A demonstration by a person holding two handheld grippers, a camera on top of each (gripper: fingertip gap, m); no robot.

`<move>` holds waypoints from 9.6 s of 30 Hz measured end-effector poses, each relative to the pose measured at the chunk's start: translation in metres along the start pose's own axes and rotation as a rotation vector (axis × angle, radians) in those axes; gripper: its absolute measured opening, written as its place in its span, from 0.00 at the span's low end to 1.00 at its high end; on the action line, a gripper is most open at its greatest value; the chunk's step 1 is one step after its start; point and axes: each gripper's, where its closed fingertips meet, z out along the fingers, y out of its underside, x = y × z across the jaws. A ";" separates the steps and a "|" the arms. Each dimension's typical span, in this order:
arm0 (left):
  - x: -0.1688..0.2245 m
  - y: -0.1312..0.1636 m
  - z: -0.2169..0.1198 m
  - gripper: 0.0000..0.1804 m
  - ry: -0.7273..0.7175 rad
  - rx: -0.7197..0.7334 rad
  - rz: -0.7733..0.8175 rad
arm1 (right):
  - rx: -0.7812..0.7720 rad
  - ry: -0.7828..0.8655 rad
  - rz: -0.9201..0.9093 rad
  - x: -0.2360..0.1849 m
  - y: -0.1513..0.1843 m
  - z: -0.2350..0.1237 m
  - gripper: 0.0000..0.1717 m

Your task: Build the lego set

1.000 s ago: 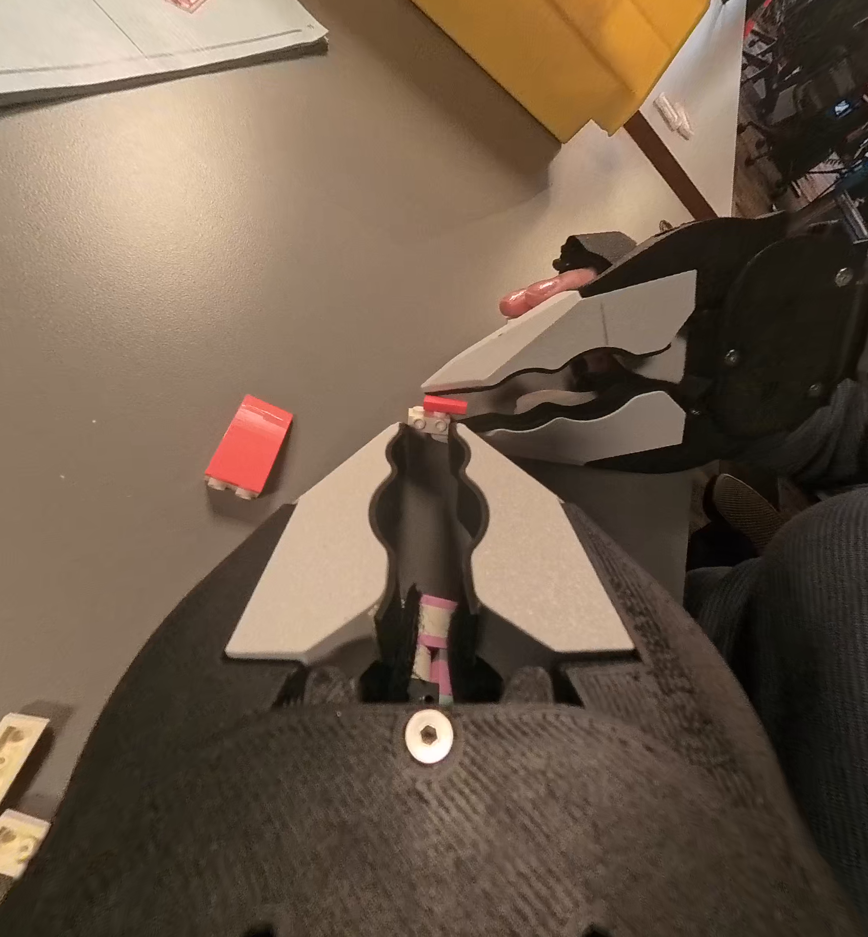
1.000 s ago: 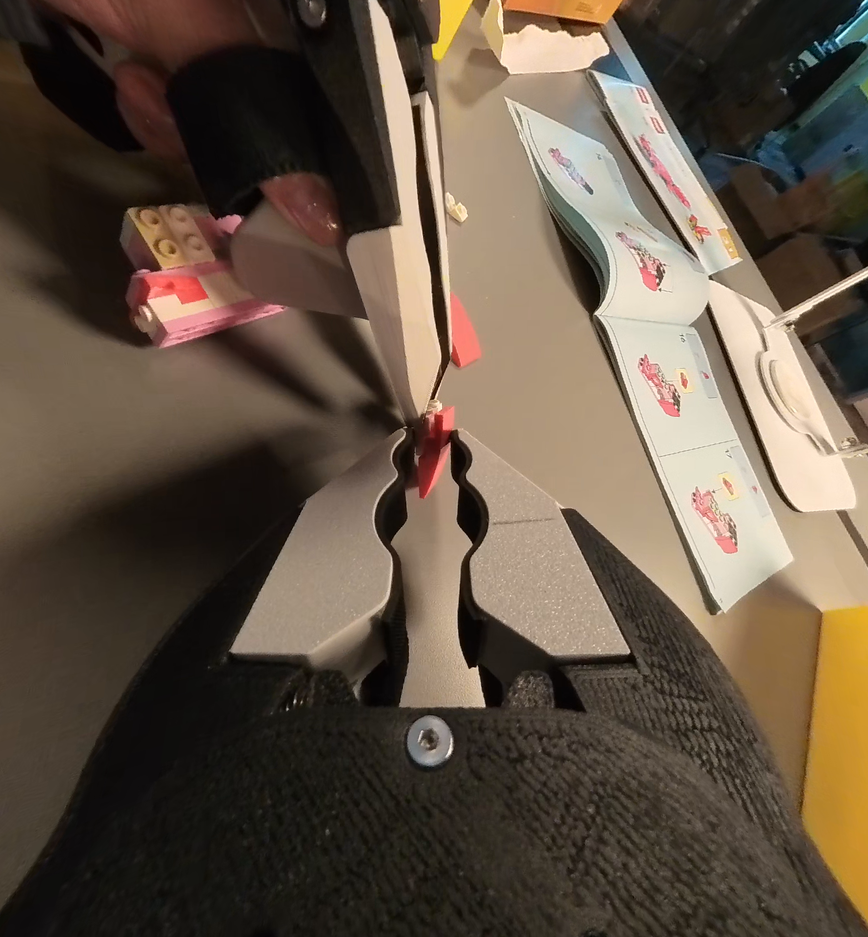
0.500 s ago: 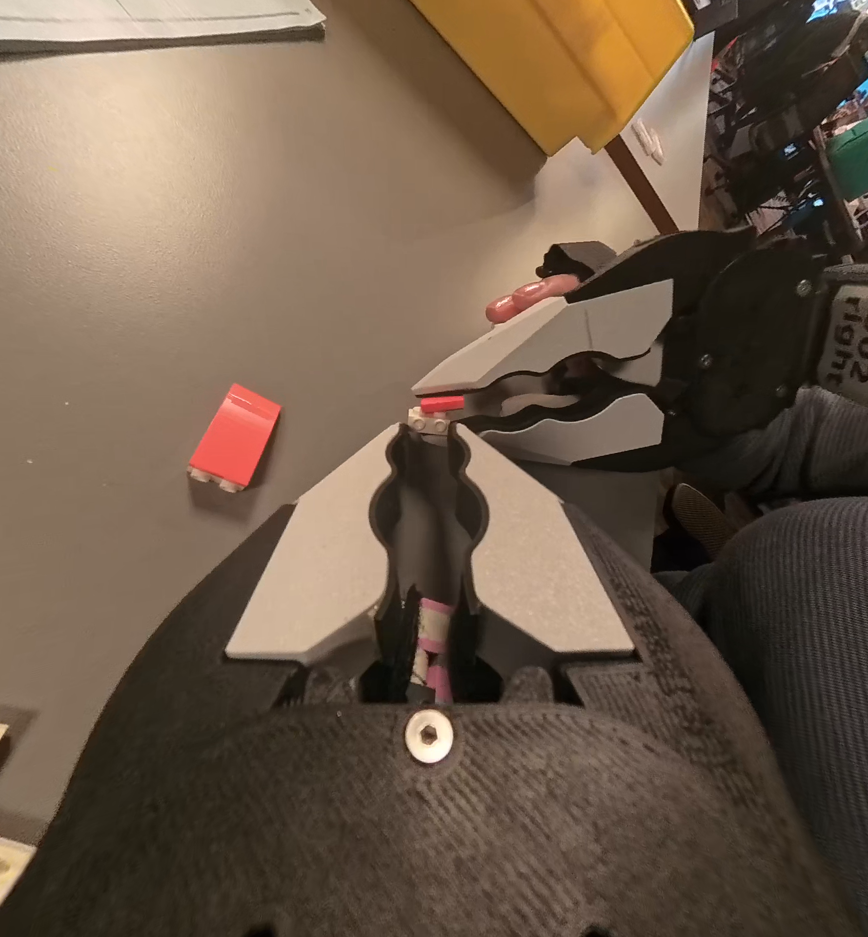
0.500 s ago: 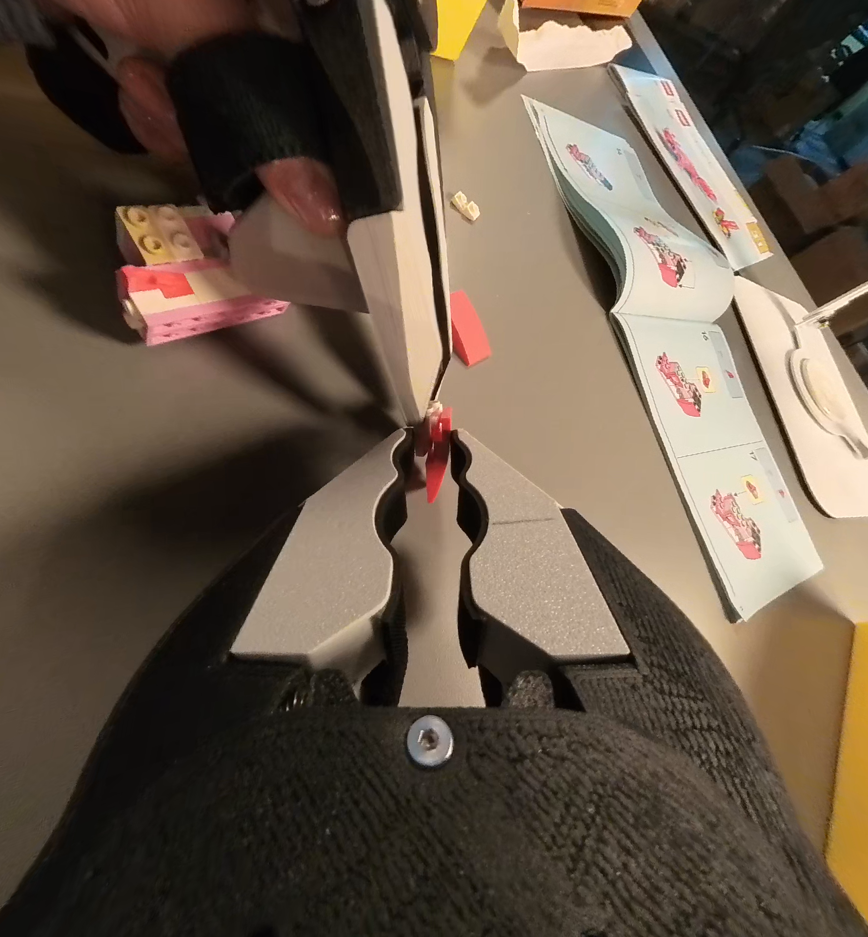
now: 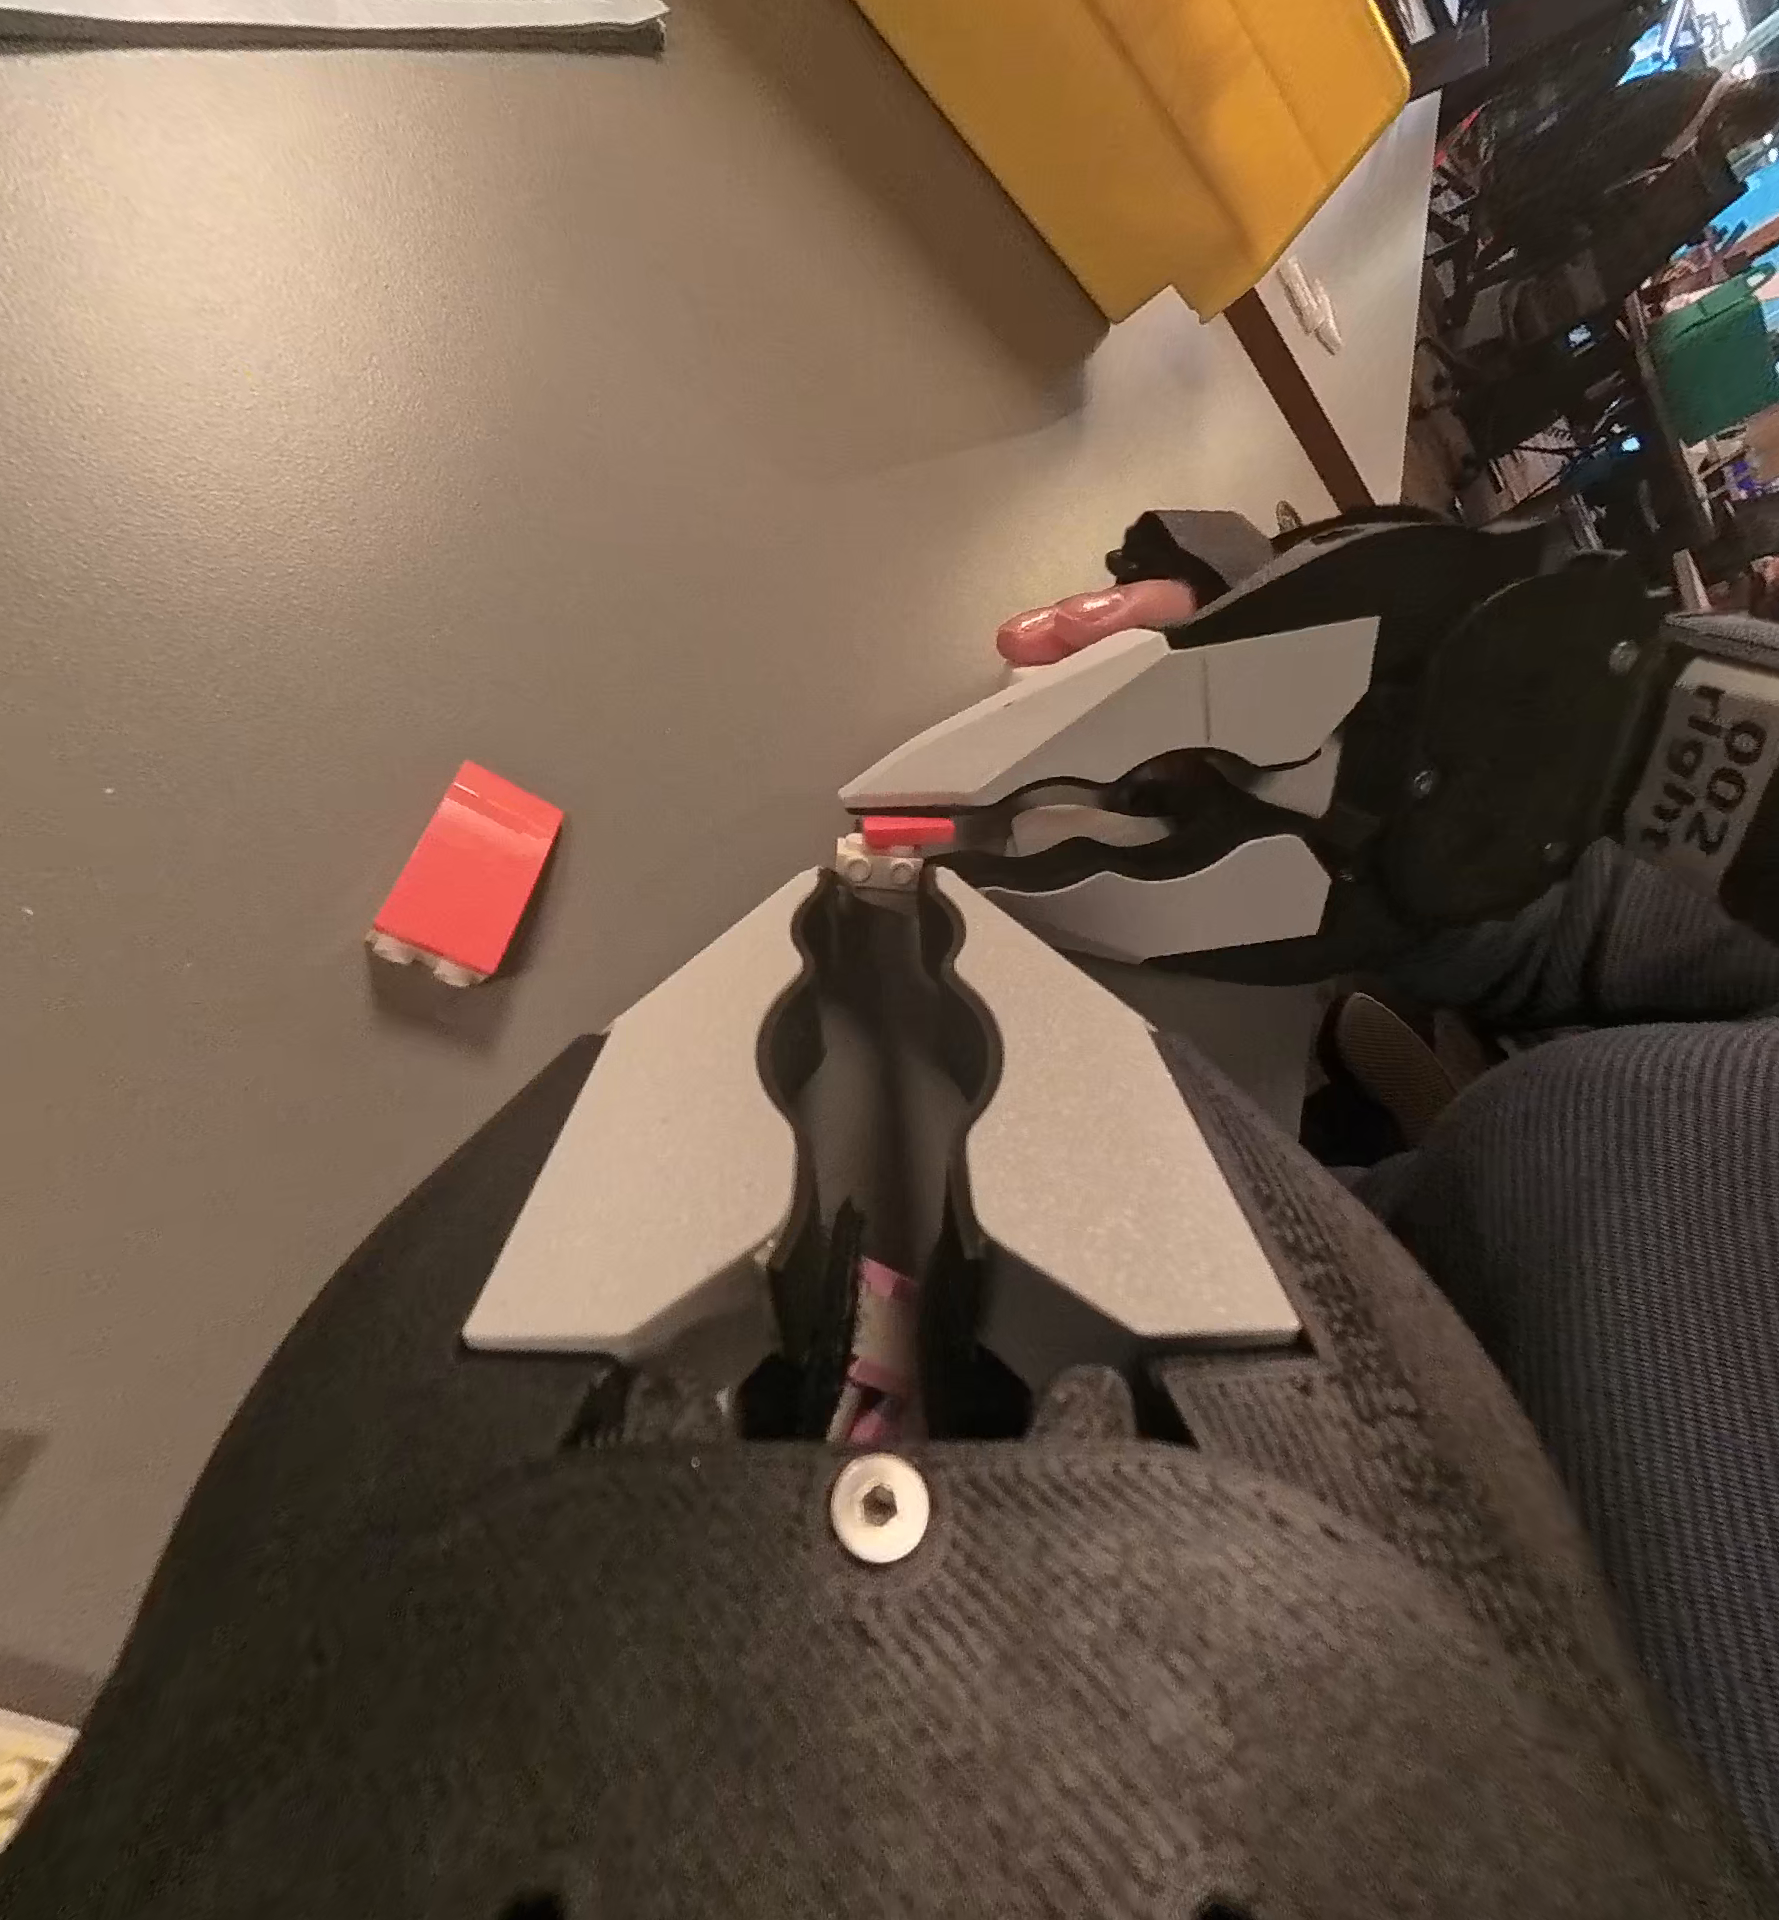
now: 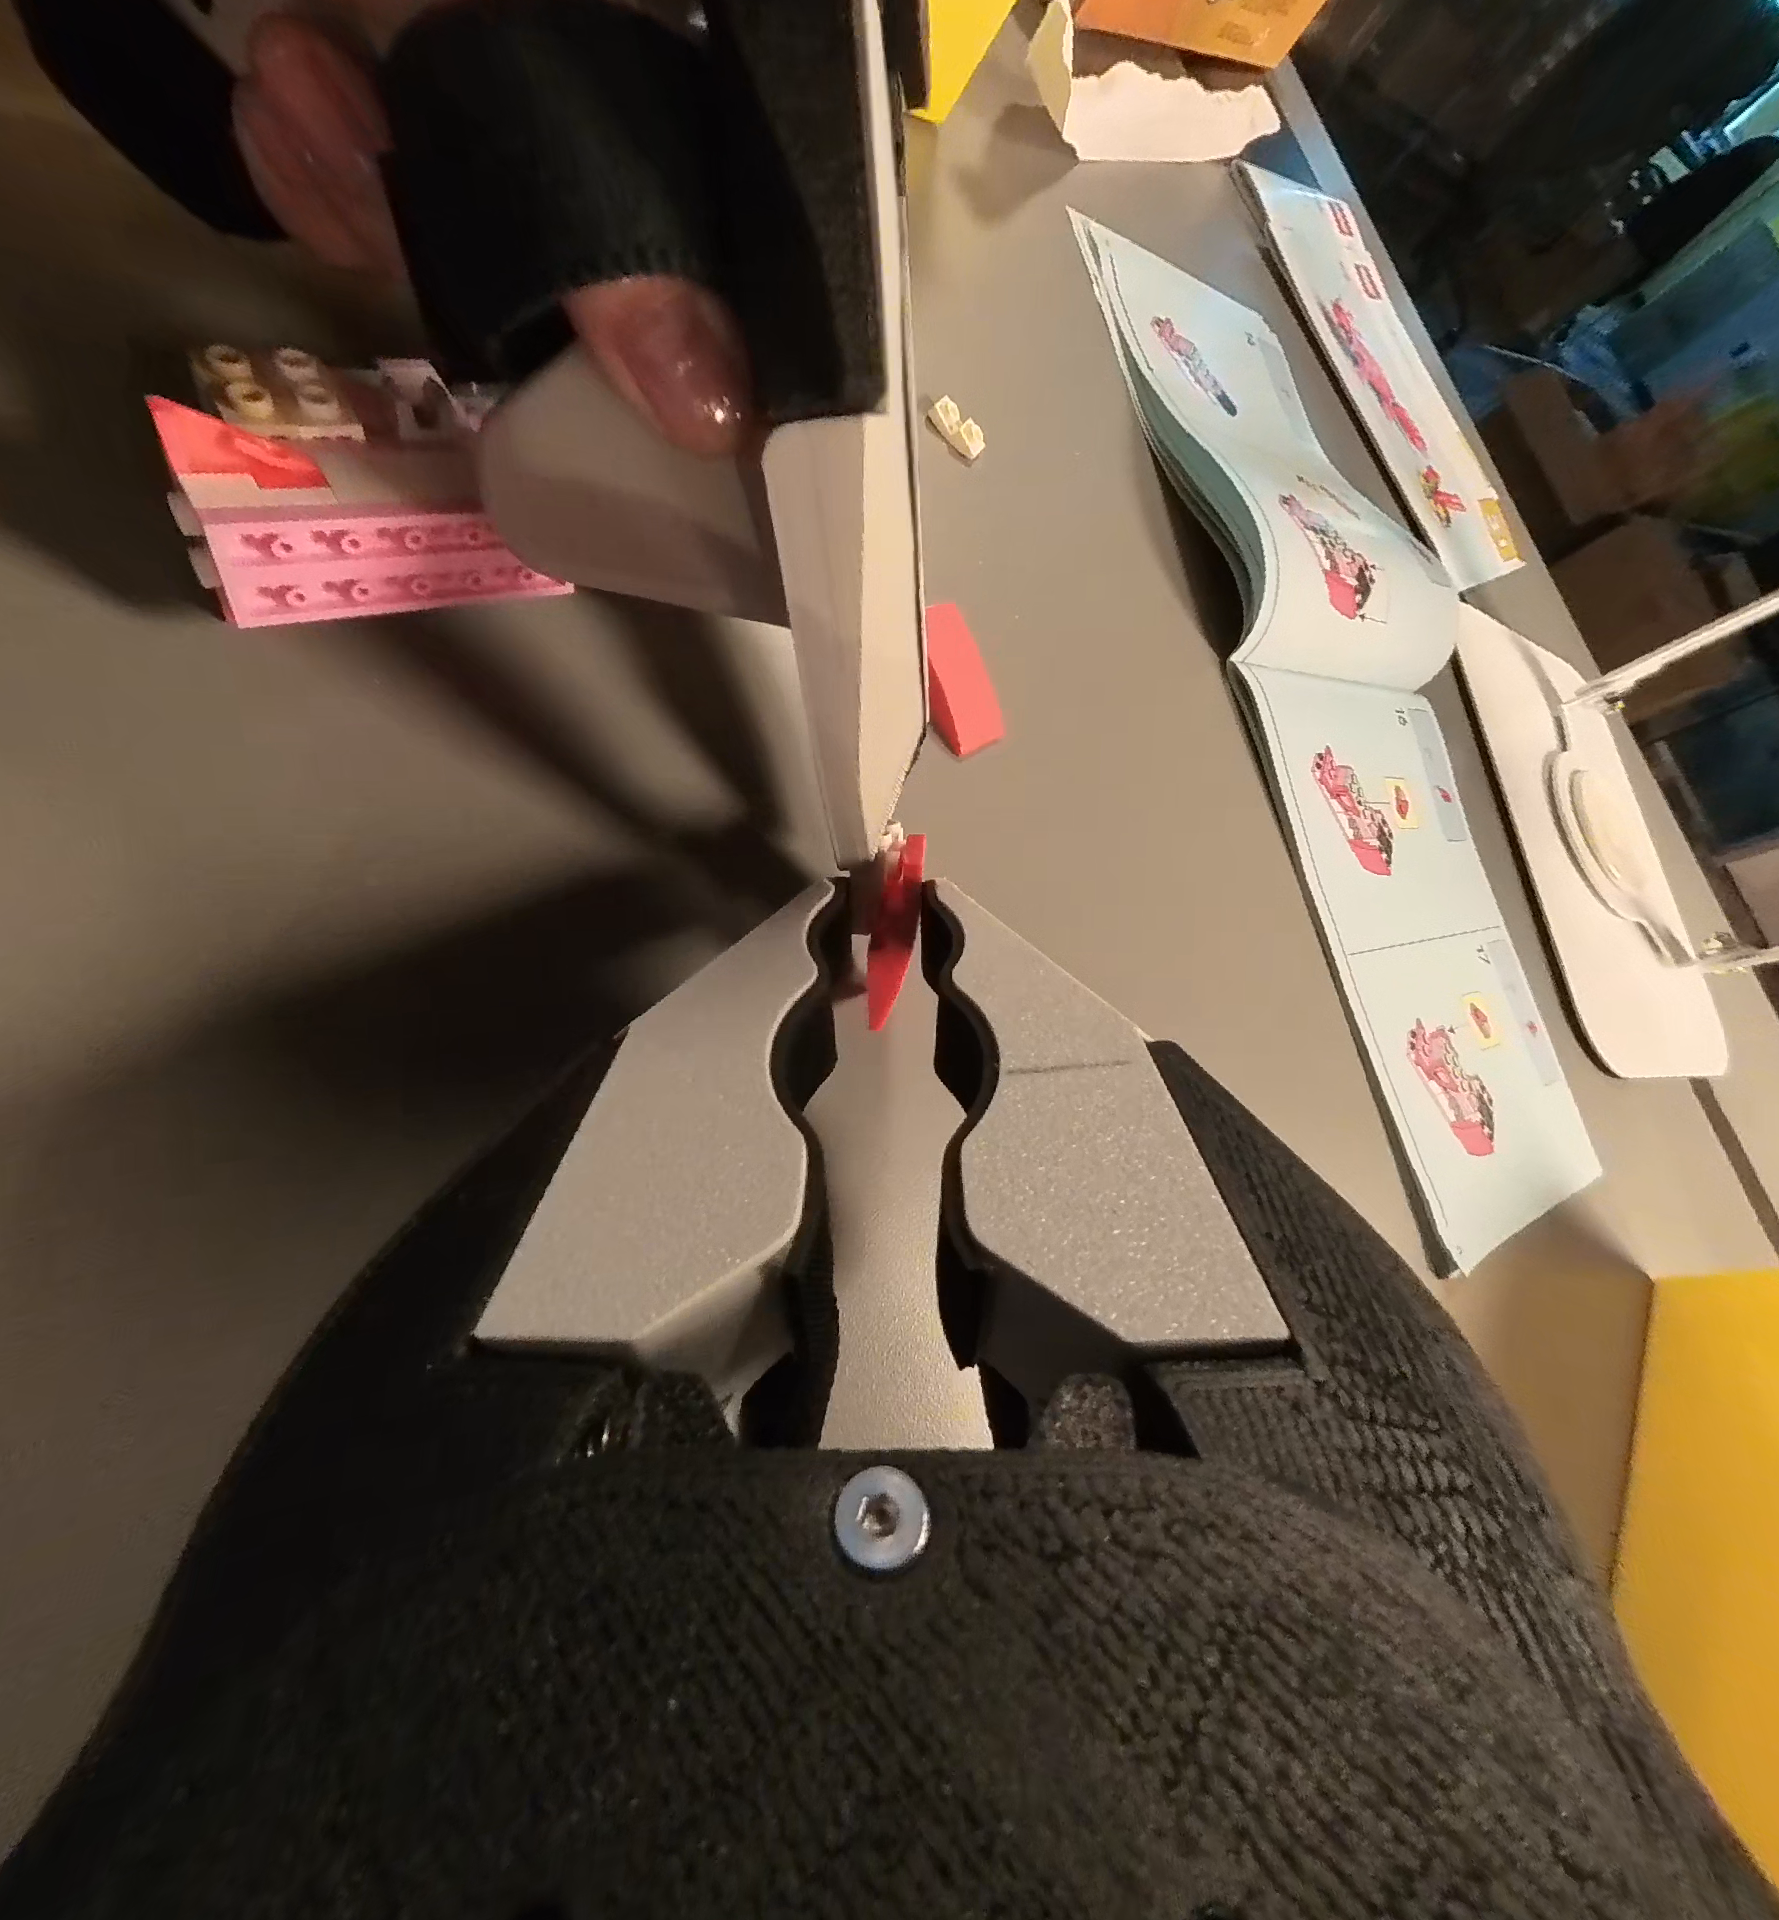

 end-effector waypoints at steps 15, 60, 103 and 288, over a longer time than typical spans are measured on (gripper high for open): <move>0.003 -0.001 0.000 0.08 0.011 0.006 -0.018 | -0.030 0.081 -0.082 0.002 -0.001 0.000 0.06; 0.033 -0.022 -0.008 0.13 -0.174 0.147 0.640 | 0.031 0.177 -0.153 0.019 -0.004 -0.010 0.05; 0.045 -0.029 -0.004 0.21 -0.119 0.213 0.540 | 0.226 0.177 -0.132 0.037 -0.017 -0.028 0.05; 0.017 -0.087 -0.131 0.15 -0.644 0.730 0.639 | -0.317 -0.115 -0.268 0.032 0.042 -0.013 0.09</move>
